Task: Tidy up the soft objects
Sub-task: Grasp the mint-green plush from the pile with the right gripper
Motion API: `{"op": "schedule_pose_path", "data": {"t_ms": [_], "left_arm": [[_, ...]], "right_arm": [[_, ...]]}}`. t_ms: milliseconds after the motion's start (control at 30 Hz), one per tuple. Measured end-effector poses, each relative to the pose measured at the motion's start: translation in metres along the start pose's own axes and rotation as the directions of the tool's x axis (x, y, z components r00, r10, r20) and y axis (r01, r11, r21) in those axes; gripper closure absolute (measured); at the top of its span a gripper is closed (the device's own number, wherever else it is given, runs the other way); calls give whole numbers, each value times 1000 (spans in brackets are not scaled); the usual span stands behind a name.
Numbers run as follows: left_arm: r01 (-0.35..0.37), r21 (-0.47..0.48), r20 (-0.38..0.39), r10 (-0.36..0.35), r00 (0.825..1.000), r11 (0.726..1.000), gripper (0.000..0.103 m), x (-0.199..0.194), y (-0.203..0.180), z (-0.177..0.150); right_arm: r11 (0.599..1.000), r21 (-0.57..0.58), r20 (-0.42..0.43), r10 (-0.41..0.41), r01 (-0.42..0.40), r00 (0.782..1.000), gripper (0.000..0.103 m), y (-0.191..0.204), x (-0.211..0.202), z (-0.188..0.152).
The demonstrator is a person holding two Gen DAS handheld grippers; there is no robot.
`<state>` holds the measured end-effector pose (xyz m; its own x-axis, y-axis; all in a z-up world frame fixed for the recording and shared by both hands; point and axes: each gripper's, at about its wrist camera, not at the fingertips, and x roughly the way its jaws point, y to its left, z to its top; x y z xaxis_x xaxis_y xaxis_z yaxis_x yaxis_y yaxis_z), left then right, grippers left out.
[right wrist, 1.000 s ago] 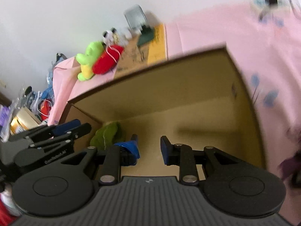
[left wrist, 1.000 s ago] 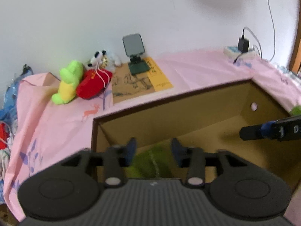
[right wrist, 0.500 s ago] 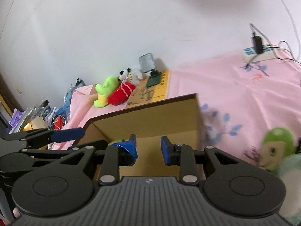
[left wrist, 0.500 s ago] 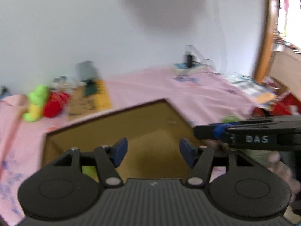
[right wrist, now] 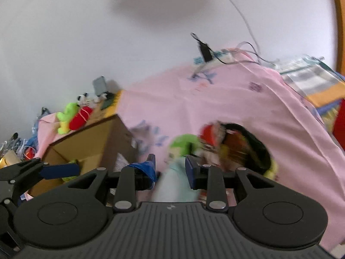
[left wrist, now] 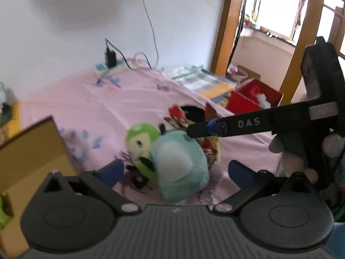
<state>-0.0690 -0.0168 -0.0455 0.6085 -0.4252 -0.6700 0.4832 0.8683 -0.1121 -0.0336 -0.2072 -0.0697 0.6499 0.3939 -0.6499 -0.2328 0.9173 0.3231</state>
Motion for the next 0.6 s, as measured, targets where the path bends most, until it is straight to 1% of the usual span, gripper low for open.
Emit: {"op": "schedule_pose_path", "data": {"t_ms": [100,167,233,267,300,367,400,467,500,600], "left_arm": [[-16,-18,-40,15,999,1000,2,23,-6,0],[-20,-36,-58,17,998,999,8,33,-7,0],[-27,-47,-81,23,996,998,21,43,-10,-1],[-26,-53,-100,21,995,998,39,47,-9,-1],[-27,-65,-119,19,993,997,51,52,-8,-2],[-23,-93,-134,10,991,995,53,58,-7,-2],[-23,-103,-135,9,991,994,62,59,-6,-3],[-35,-101,-130,22,991,994,74,57,-7,-1],[-42,-101,-121,29,992,994,78,54,-7,-1],[-39,-110,-87,29,996,993,85,45,-5,2]], "right_arm": [[998,48,-29,32,-31,999,90,-13,1,-6],[996,69,-46,59,-56,997,90,-16,3,-9],[994,79,-68,78,-73,995,90,-20,8,-10],[993,81,-75,90,-84,993,90,-21,10,-11],[992,78,-78,102,-96,992,90,-22,12,-12],[992,61,-79,115,-111,990,90,-24,12,-13],[992,48,-83,122,-118,989,90,-23,14,-13],[991,31,-93,132,-130,987,91,-22,18,-12],[991,25,-91,135,-134,987,91,-22,19,-12],[985,-13,-83,171,-172,982,94,-19,17,-13]]}}
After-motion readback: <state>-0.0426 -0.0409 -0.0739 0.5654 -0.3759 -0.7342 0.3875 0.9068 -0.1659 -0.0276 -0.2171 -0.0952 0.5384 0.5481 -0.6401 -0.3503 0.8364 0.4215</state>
